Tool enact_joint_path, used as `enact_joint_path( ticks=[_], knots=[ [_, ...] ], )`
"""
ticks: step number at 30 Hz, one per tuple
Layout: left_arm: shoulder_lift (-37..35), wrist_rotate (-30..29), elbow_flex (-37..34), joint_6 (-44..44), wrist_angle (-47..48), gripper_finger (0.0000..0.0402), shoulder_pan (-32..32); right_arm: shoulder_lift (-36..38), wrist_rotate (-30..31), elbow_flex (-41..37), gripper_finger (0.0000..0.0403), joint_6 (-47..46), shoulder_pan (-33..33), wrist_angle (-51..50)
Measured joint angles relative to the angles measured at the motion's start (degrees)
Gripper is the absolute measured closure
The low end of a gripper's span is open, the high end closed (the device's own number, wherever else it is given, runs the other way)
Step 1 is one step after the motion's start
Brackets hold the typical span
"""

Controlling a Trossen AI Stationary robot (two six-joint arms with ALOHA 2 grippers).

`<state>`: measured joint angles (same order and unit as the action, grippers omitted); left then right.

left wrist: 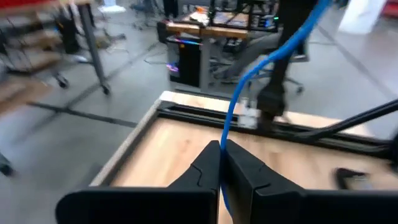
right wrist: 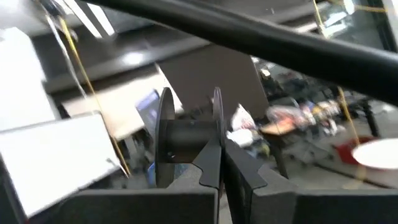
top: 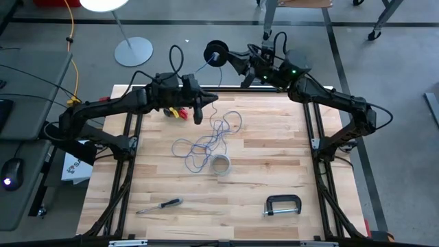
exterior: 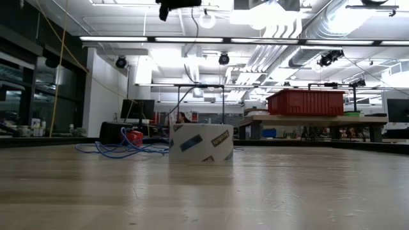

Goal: Coil cords
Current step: Coil the blue wire on the spool

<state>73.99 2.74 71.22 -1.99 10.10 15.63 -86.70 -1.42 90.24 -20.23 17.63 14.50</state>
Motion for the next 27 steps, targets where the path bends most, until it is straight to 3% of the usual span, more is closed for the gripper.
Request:
enact_joint_path(
  ticks=[4, 8, 17, 22, 27],
  knots=[
    [-1.02, 3.69, 6.27, -4.4, 8.02, 0.0399, -1.03, -0.08, 5.97, 0.0, 0.0403, -0.6, 0.84, -8.24],
    [0.07, 6.33, 15.16, -5.09, 16.3, 0.04, -2.37, -1.64, 6.92, 0.0, 0.0403, -5.22, 2.61, -12.61],
    [7.26, 11.96, 33.25, -8.45, 33.82, 0.0401, 0.56, -4.64, 1.12, 0.0, 0.0403, -6.49, 1.19, -12.08],
    [11.8, 16.1, 39.86, -8.47, 40.07, 0.0401, 3.34, -4.76, -2.09, 0.0, 0.0403, -5.04, -0.43, -11.92],
    [12.93, 16.6, 44.97, -8.43, 44.15, 0.0401, 6.92, -4.6, -3.68, 0.0, 0.0403, -2.54, -2.22, -12.69]
  ],
)
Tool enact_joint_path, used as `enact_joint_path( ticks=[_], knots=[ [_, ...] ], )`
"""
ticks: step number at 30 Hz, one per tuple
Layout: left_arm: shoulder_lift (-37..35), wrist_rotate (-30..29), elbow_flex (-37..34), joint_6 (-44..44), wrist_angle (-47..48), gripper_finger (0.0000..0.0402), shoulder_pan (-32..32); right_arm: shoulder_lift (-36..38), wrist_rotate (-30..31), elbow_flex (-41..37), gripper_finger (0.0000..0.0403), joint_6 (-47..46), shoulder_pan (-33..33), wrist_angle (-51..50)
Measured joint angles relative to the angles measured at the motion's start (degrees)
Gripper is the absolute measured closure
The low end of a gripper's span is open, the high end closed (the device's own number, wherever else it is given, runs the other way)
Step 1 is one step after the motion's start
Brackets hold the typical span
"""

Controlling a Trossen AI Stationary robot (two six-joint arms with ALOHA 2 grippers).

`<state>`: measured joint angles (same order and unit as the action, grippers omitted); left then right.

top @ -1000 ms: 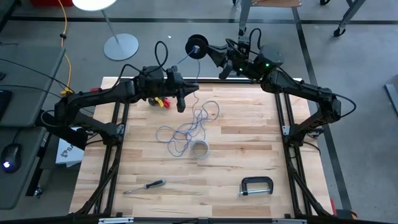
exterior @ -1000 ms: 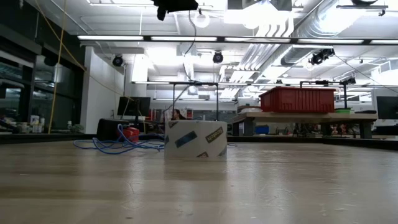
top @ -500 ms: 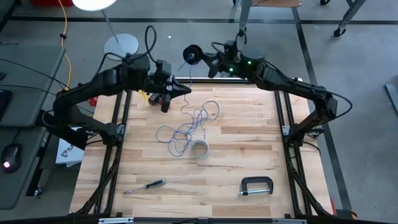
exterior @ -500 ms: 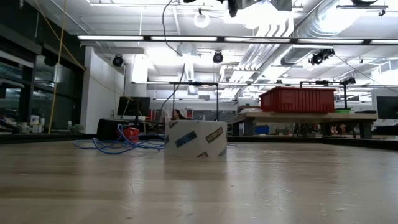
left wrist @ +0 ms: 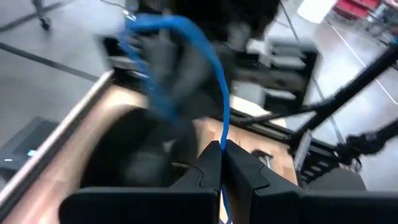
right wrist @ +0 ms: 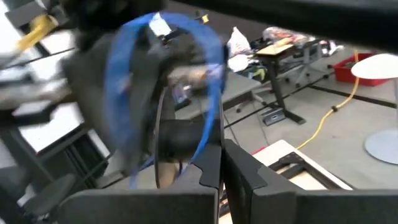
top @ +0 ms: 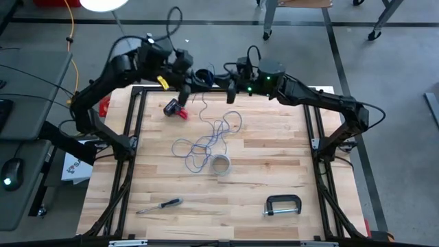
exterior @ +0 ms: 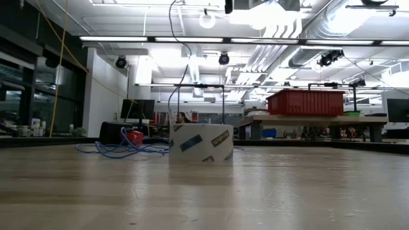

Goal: Coil cords
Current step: Coil the blue wire on the spool

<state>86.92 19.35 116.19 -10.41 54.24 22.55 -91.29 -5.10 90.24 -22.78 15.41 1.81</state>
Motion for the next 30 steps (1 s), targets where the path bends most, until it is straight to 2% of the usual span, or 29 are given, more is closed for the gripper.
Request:
enact_joint_path(
  ticks=[5, 11, 15, 19, 24, 30],
  knots=[
    [-1.36, 0.71, 3.25, 0.63, 5.58, 0.0401, 4.0, 1.31, -1.41, 0.0, 0.0403, 0.75, -0.25, -0.03],
    [-3.04, -0.66, 3.43, 2.61, 13.3, 0.0401, 7.47, 3.63, -2.53, -0.04, 0.0403, 0.78, 0.06, 0.3],
    [-2.87, -1.97, 3.43, 3.33, 14.25, 0.0401, 8.75, 4.23, -3.04, -0.02, 0.0403, 0.78, 0.06, 3.38],
    [-1.98, -1.18, 3.43, 2.5, 13.66, 0.0401, 8.95, 4.2, -2.81, -0.02, 0.0403, 0.78, 0.06, 6.96],
    [-1.16, 3.12, 3.38, 0.17, 13.57, 0.0401, 8.73, 4.18, -0.29, -0.02, 0.0403, 1.91, 0.49, 7.56],
    [-1.16, 3.17, 3.38, -0.46, 13.73, 0.0401, 6.32, 4.18, 2.88, -0.02, 0.0403, 2.3, 2.23, 9.96]
  ],
)
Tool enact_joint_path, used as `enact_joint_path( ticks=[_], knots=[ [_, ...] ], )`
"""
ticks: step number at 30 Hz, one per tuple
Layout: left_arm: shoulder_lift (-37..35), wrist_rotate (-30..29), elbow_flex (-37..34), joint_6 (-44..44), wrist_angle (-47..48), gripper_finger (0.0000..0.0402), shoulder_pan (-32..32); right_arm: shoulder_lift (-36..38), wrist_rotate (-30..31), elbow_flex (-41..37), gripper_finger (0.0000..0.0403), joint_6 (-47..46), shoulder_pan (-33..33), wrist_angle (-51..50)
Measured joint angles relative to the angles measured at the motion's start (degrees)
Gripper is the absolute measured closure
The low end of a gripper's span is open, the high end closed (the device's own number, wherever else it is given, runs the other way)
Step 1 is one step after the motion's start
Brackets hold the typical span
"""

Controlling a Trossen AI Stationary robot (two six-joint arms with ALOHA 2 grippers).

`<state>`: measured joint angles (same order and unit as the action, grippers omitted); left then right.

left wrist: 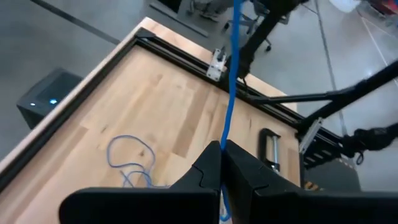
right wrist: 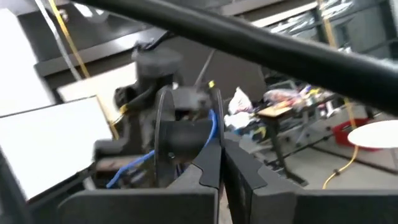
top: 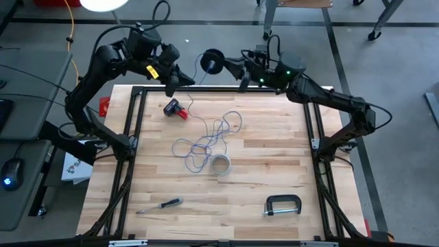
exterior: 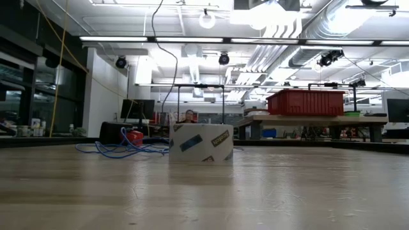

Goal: Coil cords
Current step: Coil the blue wire on the spool

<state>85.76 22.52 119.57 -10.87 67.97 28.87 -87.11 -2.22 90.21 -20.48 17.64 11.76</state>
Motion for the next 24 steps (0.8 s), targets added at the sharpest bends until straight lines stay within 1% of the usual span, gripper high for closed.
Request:
enact_joint_path(
  ticks=[5, 11, 14, 16, 21, 24],
  knots=[
    [0.0, 0.79, 0.0, 0.0, -0.02, 0.0401, -3.26, 0.0, 0.86, 0.0, 0.0403, 0.01, 1.6, 2.76],
    [1.74, 0.77, 0.0, -1.69, -4.08, 0.0401, -6.61, 0.0, 2.86, 0.0, 0.0403, 0.03, 2.37, 3.13],
    [3.68, 0.7, 0.0, 0.0, -4.89, 0.0401, -7.43, 0.0, 2.89, 0.0, 0.0403, 0.08, 2.64, 3.18],
    [4.88, 0.45, 0.0, 1.77, -3.5, 0.0399, -7.75, -0.01, 2.78, 0.0, 0.0403, 0.34, 2.73, 3.69],
    [6.54, -3.61, -0.05, 8.48, 2.87, 0.0376, -7.95, -0.11, 3.28, 0.0, 0.0403, 0.88, 3.07, 5.84],
    [6.78, -4.43, -0.07, 10.38, 2.56, 0.0349, -7.95, -0.02, 3.32, 0.04, 0.0403, 1.05, 3.12, 6.33]
  ],
)
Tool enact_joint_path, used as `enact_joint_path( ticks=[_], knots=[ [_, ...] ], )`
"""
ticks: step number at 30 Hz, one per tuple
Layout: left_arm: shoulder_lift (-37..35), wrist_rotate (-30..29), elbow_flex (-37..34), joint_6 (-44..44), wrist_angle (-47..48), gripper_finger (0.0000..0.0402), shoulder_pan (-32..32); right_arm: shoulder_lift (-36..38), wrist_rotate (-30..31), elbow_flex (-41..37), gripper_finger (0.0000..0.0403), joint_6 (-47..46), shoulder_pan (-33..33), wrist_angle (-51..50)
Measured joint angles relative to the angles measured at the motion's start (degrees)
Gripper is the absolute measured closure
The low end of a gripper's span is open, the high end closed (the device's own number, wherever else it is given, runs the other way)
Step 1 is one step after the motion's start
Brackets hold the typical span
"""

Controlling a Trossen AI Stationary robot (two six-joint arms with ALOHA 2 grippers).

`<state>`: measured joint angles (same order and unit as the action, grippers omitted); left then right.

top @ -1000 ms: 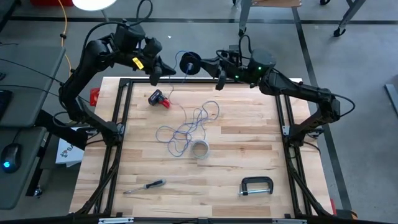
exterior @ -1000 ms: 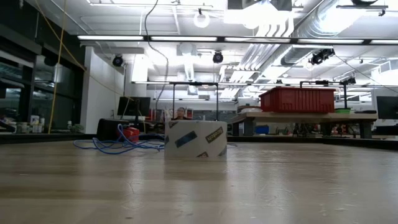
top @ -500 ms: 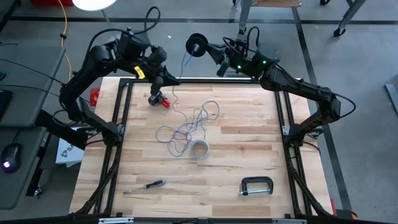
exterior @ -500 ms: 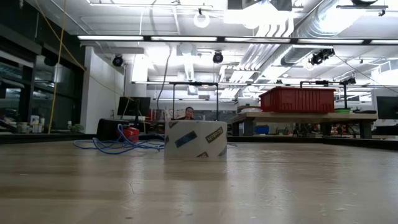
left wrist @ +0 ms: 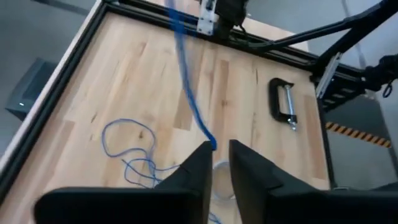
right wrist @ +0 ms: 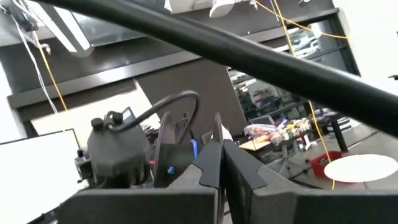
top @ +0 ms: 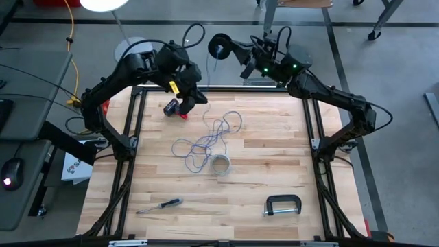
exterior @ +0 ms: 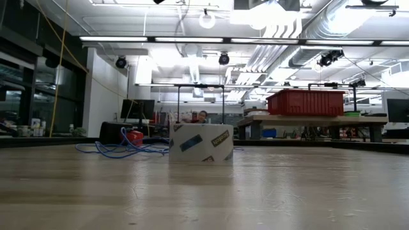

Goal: Coil cords
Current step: Coil the blue wire on the spool

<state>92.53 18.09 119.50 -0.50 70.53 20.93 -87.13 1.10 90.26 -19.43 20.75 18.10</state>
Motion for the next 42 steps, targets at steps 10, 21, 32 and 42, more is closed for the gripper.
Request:
enact_joint_path(
  ticks=[10, 21, 32, 42],
  knots=[
    [-3.12, -3.8, -11.19, 1.85, -5.75, 0.025, 0.46, -0.02, -1.61, 0.0, 0.0403, 0.02, 0.79, -0.07],
    [-13.56, -17.27, -36.32, 1.51, -32.28, 0.0231, 0.47, -0.02, -3.56, 0.0, 0.0403, 0.08, 1.03, 0.21],
    [-13.19, -18.58, -42.77, 8.42, -48.04, 0.0231, 0.33, -0.02, -4.61, 0.0, 0.0403, 0.23, 1.11, 0.21],
    [-12.92, -12.53, -42.73, 7.09, -49.6, 0.0231, -0.35, -0.02, -5.31, 0.0, 0.0403, -0.04, 1.77, 0.19]
  ],
)
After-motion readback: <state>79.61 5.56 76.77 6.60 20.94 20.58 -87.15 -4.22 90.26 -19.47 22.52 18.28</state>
